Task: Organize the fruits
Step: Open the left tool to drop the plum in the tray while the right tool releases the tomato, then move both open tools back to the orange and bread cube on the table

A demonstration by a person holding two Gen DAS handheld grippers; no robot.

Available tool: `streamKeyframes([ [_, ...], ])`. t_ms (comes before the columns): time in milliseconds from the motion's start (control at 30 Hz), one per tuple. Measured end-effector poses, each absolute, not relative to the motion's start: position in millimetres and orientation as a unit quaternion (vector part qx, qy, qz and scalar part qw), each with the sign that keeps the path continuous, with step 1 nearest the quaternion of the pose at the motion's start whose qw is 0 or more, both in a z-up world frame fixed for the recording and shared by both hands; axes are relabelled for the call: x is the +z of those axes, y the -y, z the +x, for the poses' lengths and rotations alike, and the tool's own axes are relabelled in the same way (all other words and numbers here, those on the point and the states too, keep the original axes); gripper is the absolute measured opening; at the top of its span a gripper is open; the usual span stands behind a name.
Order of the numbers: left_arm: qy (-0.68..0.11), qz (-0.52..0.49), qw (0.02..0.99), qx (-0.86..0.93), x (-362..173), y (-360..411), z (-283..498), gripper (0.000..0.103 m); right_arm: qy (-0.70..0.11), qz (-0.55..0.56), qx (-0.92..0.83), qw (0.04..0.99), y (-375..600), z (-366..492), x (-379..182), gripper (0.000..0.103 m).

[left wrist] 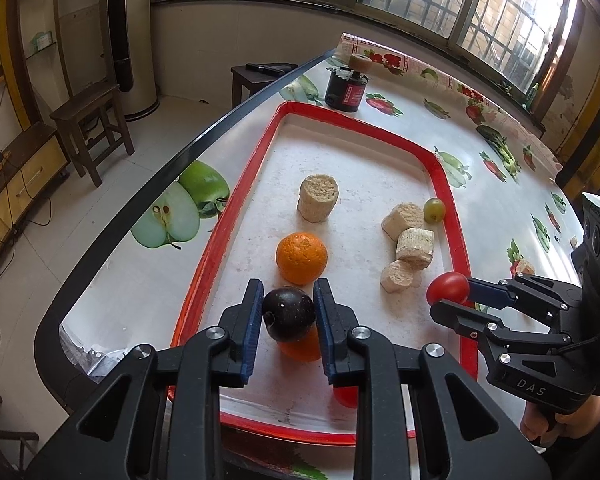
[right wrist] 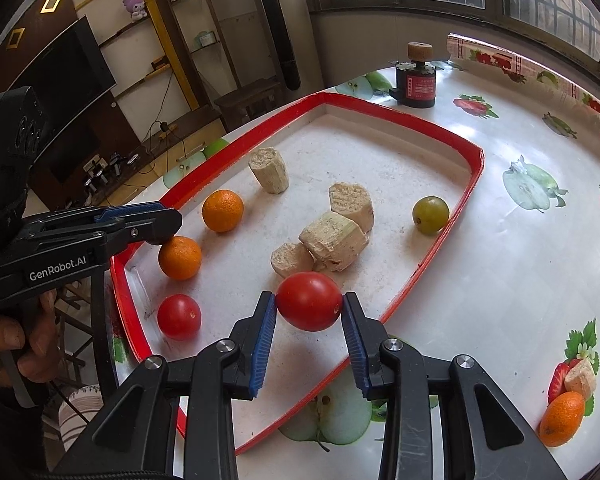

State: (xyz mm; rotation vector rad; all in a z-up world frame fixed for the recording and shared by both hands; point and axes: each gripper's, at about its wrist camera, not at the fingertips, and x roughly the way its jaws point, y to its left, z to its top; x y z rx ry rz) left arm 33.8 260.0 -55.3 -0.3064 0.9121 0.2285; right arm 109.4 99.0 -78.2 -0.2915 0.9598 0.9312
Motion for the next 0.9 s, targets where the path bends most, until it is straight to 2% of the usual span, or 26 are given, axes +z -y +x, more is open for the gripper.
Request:
streamKeyframes([
  [167,-0.44,-0.147,0.879,0.112,-55,-259,34,0.024,-0.442,-0.137,0.429,0.776,-100,108,-78,0.035],
  [300,-0.442,-0.147,0.877,0.119,-54,-259,32,0.037,-0.441,-0.14,0.429,0.776,-99,106,-76,0.039],
  [467,-0.441,-0.149,0.877,0.122,-51,-258,29,0.037,-0.435,-0.135,0.428,0.781,-94,103,-69,0.043],
  [533,-0.439,-0.147,0.878,0.121,-48,-256,28,0.037,-0.431,-0.133,0.428,0.783,-90,101,-65,0.043],
  [633,-0.436,-0.143,0.881,0.119,-45,-251,27,0.042,-0.425,-0.128,0.427,0.788,-82,99,-58,0.044],
  [900,-0.43,-0.136,0.885,0.11,-36,-235,24,0.043,-0.415,-0.112,0.412,0.803,-51,95,-44,0.044],
])
